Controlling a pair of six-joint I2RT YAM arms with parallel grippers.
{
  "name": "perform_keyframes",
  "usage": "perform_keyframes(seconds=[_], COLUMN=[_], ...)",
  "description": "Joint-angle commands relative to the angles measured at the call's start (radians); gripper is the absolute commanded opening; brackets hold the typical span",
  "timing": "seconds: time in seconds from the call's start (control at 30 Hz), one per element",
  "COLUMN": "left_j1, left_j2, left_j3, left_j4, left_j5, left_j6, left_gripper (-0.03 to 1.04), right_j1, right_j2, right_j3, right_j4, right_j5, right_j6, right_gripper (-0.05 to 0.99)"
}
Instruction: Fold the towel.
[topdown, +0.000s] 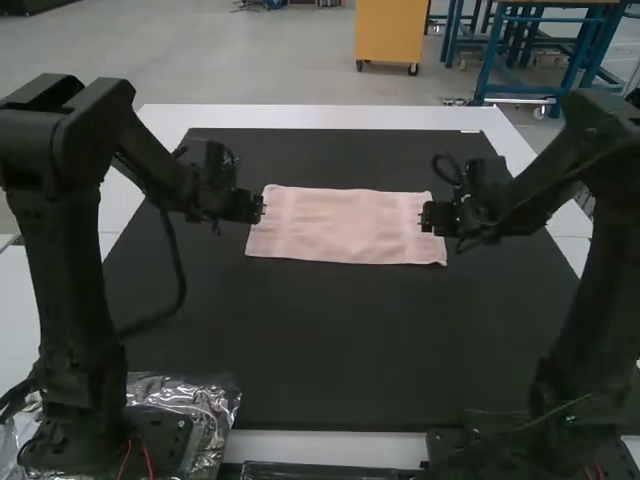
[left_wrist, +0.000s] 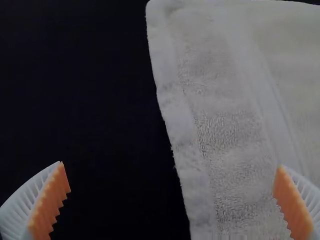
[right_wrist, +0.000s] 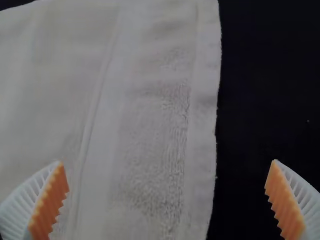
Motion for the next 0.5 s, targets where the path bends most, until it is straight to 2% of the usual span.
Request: perform_keyframes(seconds=[0.0, 0.47], left_j1=[-0.006, 0.001], left_j2=[0.028, 0.16], left_j3=[0.059, 0.187], left_j4=[0.006, -0.012], left_j5=[-0.008, -0.009], left_j6=[-0.008, -0.005], left_gripper=[0.96, 0.96], right_j1=[0.0, -0.023], right_j2=[0.044, 0.245], right_j3=[0.057, 0.253], right_j4=[0.024, 0.048], right_j5=[0.016, 0.017], right_j6=[-0.009, -0.03], right_gripper=[0.91, 0.91])
